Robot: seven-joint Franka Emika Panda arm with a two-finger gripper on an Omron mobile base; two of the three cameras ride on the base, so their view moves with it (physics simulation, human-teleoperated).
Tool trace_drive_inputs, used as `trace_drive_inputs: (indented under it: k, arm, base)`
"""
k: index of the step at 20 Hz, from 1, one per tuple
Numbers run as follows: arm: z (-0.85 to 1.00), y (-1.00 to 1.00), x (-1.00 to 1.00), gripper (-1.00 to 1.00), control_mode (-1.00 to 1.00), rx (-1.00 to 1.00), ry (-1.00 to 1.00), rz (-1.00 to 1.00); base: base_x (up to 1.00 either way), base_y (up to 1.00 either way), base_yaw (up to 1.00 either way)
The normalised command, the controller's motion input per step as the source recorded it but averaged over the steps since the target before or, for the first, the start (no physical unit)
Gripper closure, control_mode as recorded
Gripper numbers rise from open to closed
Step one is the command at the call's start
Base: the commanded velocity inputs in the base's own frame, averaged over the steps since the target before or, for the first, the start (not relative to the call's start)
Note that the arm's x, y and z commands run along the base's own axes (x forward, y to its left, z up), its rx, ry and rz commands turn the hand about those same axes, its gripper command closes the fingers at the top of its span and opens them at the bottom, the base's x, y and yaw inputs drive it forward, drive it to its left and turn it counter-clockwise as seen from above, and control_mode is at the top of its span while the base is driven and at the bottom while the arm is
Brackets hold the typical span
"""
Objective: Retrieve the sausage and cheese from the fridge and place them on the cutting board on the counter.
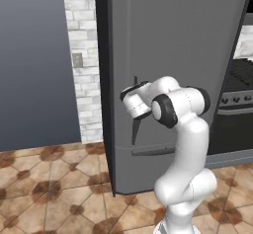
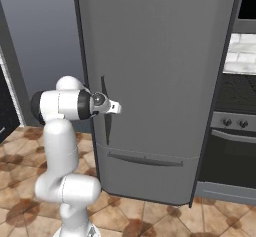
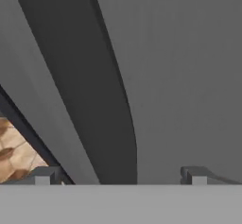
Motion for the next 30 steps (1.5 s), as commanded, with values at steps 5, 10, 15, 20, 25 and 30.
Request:
trace_drive_inputs:
  k: [5, 10, 15, 20, 25, 30]
  arm:
    - [0.0, 0.25, 0.15, -1.0, -1.0, 0.02, -0.05, -0.05]
    - [0.01, 0.13, 0.25, -1.0, -1.0, 0.0, -0.01, 0.0]
    - [0.0, -0.03, 0.3, -1.0, -1.0, -0.03, 0.0, 0.0]
    - [0.0, -0.08, 0.34, -1.0, -1.0, -0.07, 0.0, 0.0]
    - [0.08, 0.0, 0.39, -1.0, -1.0, -0.02, 0.04, -0.05]
    - [0.21, 0.0, 0.37, 1.0, -1.0, 0.0, 0.09, -0.08]
  base:
    - [0.0, 0.0, 0.0]
    - [0.0, 0.0, 0.0]
    - [0.0, 0.0, 0.0]
    - [0.0, 0.0, 0.0]
    - [0.0, 0.0, 0.0]
    - [0.0, 0.0, 0.0]
